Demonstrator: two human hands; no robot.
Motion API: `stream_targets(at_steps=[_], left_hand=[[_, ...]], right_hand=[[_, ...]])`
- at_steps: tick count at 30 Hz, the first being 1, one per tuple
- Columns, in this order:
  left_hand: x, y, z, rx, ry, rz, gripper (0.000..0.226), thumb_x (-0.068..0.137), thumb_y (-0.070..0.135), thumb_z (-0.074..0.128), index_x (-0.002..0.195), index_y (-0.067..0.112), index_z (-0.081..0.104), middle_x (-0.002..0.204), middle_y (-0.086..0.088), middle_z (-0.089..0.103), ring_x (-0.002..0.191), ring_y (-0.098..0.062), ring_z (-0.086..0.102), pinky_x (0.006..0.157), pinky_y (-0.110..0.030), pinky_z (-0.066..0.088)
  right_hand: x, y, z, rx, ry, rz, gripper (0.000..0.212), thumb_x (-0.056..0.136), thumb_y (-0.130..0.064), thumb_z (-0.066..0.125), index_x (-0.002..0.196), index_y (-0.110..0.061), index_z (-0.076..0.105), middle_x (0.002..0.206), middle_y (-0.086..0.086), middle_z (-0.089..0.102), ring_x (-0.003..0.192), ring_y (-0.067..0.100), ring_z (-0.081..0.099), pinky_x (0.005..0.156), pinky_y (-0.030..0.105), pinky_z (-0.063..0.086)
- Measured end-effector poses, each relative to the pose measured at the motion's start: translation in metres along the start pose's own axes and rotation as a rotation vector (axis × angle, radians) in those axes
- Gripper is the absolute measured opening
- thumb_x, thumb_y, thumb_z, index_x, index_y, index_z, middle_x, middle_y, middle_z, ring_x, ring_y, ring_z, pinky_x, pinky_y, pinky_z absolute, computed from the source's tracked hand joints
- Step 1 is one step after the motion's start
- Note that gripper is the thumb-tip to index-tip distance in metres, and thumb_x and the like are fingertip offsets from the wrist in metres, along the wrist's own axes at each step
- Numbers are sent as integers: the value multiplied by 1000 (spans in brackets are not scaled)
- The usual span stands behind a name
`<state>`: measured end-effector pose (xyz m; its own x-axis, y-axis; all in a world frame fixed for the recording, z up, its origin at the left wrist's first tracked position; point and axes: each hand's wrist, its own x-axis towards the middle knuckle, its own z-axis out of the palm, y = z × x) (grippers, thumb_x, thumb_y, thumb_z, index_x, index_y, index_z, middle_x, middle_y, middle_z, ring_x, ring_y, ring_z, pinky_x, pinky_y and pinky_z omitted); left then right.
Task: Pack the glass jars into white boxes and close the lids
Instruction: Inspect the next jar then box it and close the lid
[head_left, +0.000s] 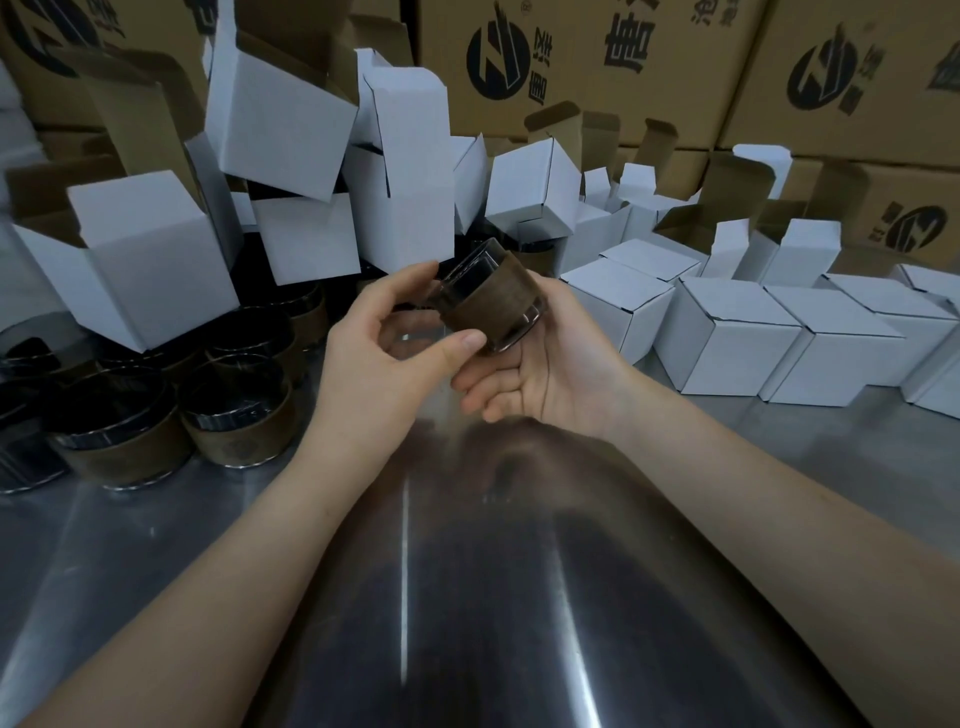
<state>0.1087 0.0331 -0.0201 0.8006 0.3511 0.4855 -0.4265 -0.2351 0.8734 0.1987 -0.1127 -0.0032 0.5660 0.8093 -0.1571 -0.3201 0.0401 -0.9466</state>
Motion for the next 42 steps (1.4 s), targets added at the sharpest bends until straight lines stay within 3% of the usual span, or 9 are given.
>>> stream_targets(at_steps=[5, 9, 13, 15, 21, 25, 28, 31, 42], left_hand=[[1, -2, 2, -156, -40, -113, 70, 63, 26, 83, 128, 20, 57, 116, 6, 68, 108, -8, 65, 92, -28, 52], [2, -3, 0, -313, -116, -171, 67, 64, 35, 81, 122, 9, 61, 115, -10, 70, 114, -27, 64, 100, -46, 50], [2, 1, -1, -419, -99, -223, 66, 66, 41, 86, 116, 6, 63, 108, -10, 72, 103, -25, 68, 83, -31, 55], [3, 1, 0, -447, -87, -249, 54, 76, 32, 76, 119, 2, 61, 112, -17, 70, 105, -29, 68, 87, -35, 56], [3, 7, -1, -460, -66, -301, 53, 77, 43, 66, 115, 8, 65, 117, -17, 68, 106, -28, 67, 93, -40, 55], [4, 8, -2, -509, -93, -373, 45, 83, 50, 55, 113, 20, 70, 118, -12, 69, 107, -25, 68, 86, -36, 58], [5, 9, -2, -564, -121, -426, 61, 82, 51, 53, 130, 14, 58, 121, -12, 68, 103, -21, 68, 77, -32, 57], [4, 10, -2, -578, -167, -474, 68, 80, 55, 52, 134, 14, 55, 114, -9, 70, 91, -18, 69, 75, -29, 58], [5, 8, 0, -613, -214, -554, 68, 81, 60, 50, 127, 11, 60, 114, -14, 71, 92, -22, 71, 69, -33, 58]], right_hand=[[0, 2, 0, -18, -61, 39, 79, 99, -62, 16, 99, -2, 67, 76, 20, 70, 64, 30, 70, 54, 29, 56], [0, 3, 3, -58, -83, 77, 79, 97, -62, 14, 104, 2, 59, 77, 21, 70, 64, 31, 68, 58, 31, 55], [2, 2, 7, -108, -36, 63, 76, 99, -58, 14, 91, 0, 64, 74, 20, 68, 61, 29, 65, 58, 31, 54], [3, 2, 8, -153, 32, 37, 72, 101, -55, 19, 88, 0, 64, 70, 19, 65, 58, 27, 63, 56, 30, 53], [5, 2, 6, -192, 333, -166, 41, 101, -37, 48, 79, -6, 61, 61, 8, 58, 53, 20, 54, 50, 28, 45], [3, -2, 0, -129, 275, -358, 9, 94, -20, 58, 97, -12, 62, 91, 10, 64, 81, 21, 61, 68, 34, 51], [1, -2, -3, -154, 157, -356, 47, 82, -21, 61, 129, -14, 53, 116, 7, 64, 112, 24, 60, 100, 49, 47], [-1, 0, -2, -160, 34, -324, 64, 80, -15, 61, 142, -16, 43, 120, -3, 66, 120, 22, 57, 112, 50, 36], [-3, -2, 4, -189, -62, -285, 58, 75, -4, 64, 131, 2, 52, 111, 14, 63, 103, 24, 62, 92, 34, 48]])
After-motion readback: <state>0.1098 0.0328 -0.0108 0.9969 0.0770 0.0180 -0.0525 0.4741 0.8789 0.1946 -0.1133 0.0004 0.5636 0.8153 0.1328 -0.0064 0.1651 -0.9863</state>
